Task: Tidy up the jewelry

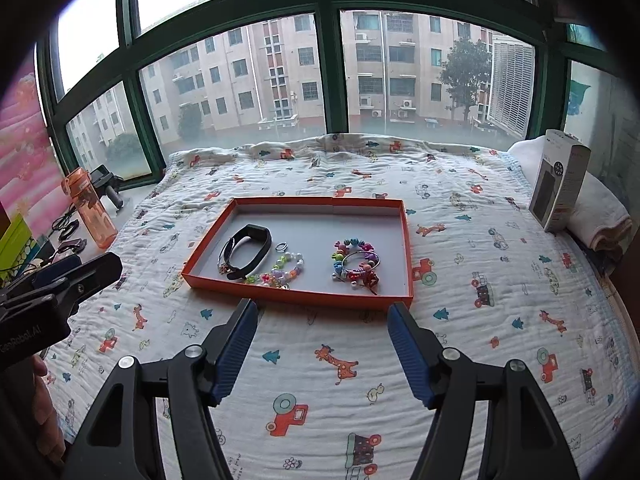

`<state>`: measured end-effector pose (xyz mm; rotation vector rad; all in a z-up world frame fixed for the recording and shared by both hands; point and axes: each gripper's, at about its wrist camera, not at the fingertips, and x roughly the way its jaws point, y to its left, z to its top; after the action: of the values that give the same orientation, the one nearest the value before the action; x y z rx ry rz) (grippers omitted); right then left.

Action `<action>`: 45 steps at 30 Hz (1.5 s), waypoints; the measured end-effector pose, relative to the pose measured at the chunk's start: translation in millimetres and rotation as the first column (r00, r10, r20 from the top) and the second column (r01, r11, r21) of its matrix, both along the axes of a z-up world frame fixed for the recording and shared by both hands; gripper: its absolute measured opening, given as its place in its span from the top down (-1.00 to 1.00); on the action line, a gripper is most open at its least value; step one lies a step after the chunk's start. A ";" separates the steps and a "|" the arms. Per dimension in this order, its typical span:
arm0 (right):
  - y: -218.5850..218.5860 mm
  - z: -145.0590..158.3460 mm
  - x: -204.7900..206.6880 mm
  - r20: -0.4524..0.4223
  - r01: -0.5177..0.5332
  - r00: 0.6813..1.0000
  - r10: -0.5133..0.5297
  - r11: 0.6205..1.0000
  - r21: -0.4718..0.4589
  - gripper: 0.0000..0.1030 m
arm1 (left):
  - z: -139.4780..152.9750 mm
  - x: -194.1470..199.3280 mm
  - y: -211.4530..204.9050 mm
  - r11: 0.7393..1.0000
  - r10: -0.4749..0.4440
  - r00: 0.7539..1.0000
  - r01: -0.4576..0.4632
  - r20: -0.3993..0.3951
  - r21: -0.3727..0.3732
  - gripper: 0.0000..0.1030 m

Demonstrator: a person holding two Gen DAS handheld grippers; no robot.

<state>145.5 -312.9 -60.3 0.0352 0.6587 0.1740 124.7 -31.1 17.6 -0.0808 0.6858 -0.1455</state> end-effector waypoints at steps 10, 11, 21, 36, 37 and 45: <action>2.1 5.4 -26.0 0.027 -0.007 1.000 0.007 1.000 0.006 -0.45 | 7.4 -36.4 14.3 1.000 0.022 1.000 -0.023 0.020 0.018 -0.97; 2.7 5.4 -27.6 0.028 -0.011 1.000 0.011 1.000 0.006 -0.45 | 6.6 -38.3 15.0 0.999 0.027 0.999 -0.027 0.018 0.022 -0.97; -1.5 6.1 -38.2 0.036 -0.010 0.999 0.010 1.000 0.004 -0.46 | -0.2 -52.9 15.1 0.999 0.025 1.000 -0.025 0.005 0.024 -0.98; 3.4 2.4 -42.0 0.026 -0.028 0.999 0.028 1.000 -0.007 -0.47 | -7.3 -58.8 17.7 0.997 0.030 1.000 -0.029 -0.010 0.067 -0.99; 3.0 2.3 -41.9 0.025 -0.028 0.999 0.028 1.000 -0.008 -0.47 | -7.5 -58.3 18.0 0.997 0.032 0.999 -0.031 -0.009 0.071 -0.99; 2.1 -0.8 -40.1 0.011 -0.027 1.000 0.027 1.000 -0.005 -0.47 | -10.8 -54.8 20.2 0.995 0.046 0.999 -0.045 -0.014 0.091 -1.00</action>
<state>105.3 -310.8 -61.1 0.0207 0.6491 0.1988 69.8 -10.9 6.8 -0.0105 0.7056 -0.0697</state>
